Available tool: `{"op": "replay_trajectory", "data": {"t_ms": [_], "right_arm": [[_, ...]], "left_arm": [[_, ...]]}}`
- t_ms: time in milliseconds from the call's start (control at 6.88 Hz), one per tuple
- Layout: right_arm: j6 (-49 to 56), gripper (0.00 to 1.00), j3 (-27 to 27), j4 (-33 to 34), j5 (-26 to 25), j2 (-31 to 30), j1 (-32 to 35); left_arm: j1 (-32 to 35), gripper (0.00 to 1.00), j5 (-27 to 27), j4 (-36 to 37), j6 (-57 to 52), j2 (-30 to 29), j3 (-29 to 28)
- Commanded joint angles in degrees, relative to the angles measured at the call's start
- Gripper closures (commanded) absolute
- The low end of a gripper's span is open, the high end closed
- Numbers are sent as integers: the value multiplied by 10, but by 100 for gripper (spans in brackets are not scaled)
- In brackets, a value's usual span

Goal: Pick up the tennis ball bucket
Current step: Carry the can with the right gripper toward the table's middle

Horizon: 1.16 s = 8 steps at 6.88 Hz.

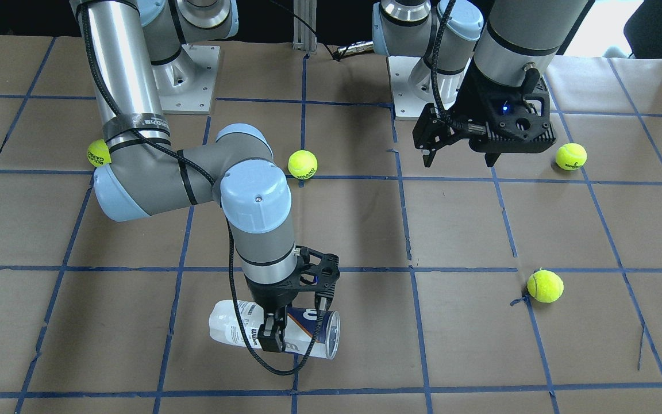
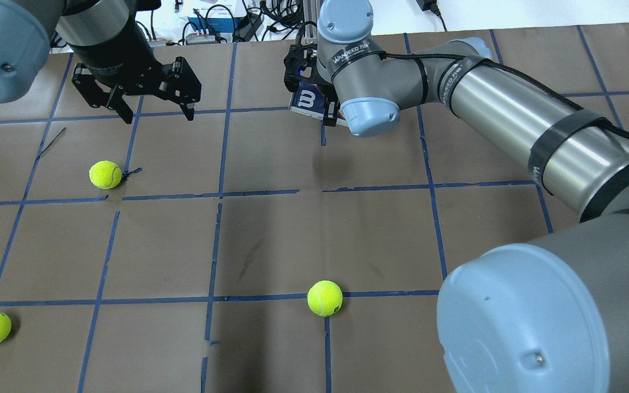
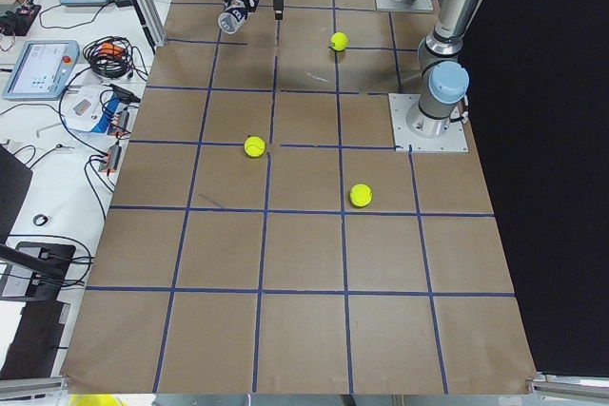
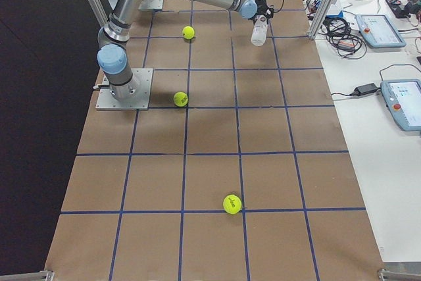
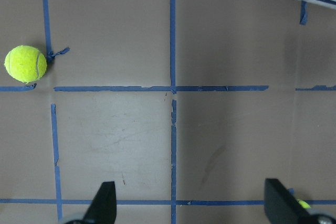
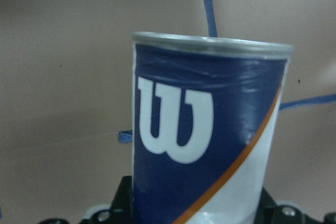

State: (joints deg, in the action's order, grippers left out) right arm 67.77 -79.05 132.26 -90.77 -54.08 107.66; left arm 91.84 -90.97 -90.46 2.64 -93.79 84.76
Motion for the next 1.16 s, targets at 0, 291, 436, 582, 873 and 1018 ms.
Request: {"op": "replay_trajectory", "data": {"t_ms": [0,291,436,582,873,1018], "right_arm": [[63,26,10,21,-3,28,29],[107,25,0,25,-19,36,30],[111,25,-5,27,-21,38,30],[112,22,-8,27,-27,38,30],[111,0,-38,29,-28,32,28],[108,0,-37,31,-28,29,27]], "left_arm": [[0,0,0,0,-1,0,1],[-3,0,1,0,-1,0,-3],[-3,0,1,0,-1,-1,-3],[-3,0,1,0,-1,-1,-2],[-3,0,0,0,-1,0,-2],[-3,0,0,0,-1,0,-1]]}}
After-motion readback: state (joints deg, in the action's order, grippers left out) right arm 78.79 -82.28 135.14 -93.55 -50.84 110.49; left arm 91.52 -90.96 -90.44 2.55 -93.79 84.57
